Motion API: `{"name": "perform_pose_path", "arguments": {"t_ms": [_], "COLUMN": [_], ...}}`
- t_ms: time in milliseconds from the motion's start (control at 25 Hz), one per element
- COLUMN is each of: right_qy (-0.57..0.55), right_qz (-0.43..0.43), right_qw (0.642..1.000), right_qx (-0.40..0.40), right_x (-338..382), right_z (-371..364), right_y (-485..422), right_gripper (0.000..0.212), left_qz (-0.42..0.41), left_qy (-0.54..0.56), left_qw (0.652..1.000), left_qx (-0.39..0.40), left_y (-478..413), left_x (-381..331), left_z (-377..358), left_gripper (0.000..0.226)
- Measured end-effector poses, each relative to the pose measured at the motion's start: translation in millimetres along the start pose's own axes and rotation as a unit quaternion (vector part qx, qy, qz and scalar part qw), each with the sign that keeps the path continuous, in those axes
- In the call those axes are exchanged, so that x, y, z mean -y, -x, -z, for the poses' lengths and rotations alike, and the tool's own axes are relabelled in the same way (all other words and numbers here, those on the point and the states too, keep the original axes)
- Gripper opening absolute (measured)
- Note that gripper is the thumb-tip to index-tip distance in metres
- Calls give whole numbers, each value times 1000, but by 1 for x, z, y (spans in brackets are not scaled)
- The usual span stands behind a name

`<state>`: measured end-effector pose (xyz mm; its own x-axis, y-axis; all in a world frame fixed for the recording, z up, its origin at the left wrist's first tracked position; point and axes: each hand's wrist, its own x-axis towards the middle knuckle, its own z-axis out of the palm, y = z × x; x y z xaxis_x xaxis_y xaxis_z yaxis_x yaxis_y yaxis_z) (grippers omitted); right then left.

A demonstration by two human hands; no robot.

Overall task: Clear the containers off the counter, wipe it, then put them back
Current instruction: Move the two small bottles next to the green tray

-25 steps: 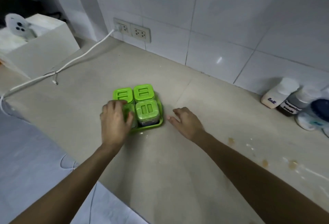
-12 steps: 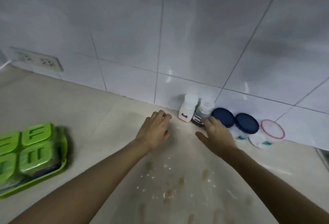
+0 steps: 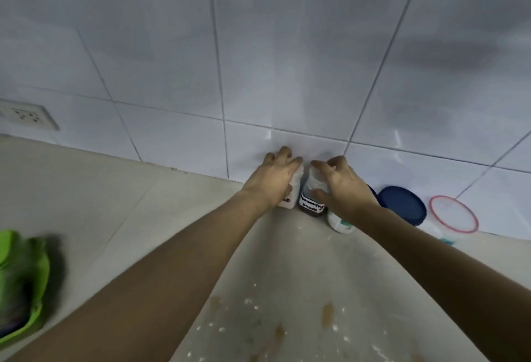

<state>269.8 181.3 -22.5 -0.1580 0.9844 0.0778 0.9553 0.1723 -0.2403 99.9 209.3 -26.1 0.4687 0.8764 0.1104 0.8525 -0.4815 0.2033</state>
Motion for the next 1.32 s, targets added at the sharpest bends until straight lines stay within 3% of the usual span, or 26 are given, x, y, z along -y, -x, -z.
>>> {"name": "perform_pose_path", "arguments": {"t_ms": [120,400,560,920,1080,1320], "right_qy": [-9,-15,-63,-122,-99,-123], "right_qz": [-25,13,52,196,259,242], "right_qw": [1000,999,996,970,956,955], "right_qx": [-3,37,41,73,95,120], "right_x": [10,64,138,312,341,339], "right_z": [-6,4,-3,-64,-83,-85], "right_y": [-2,3,-13,-39,-37,-34], "right_gripper": [53,58,61,56,56,64], "left_qz": [-4,35,71,195,215,227], "left_qy": [17,103,137,107,136,152], "left_qw": [1000,994,988,974,963,960], "left_qx": [-1,-26,-25,-48,-87,-68], "left_y": [-1,59,120,265,289,280], "left_x": [1,52,123,250,265,264], "left_z": [6,24,60,91,91,89], "left_gripper": [52,51,53,51,51,55]}}
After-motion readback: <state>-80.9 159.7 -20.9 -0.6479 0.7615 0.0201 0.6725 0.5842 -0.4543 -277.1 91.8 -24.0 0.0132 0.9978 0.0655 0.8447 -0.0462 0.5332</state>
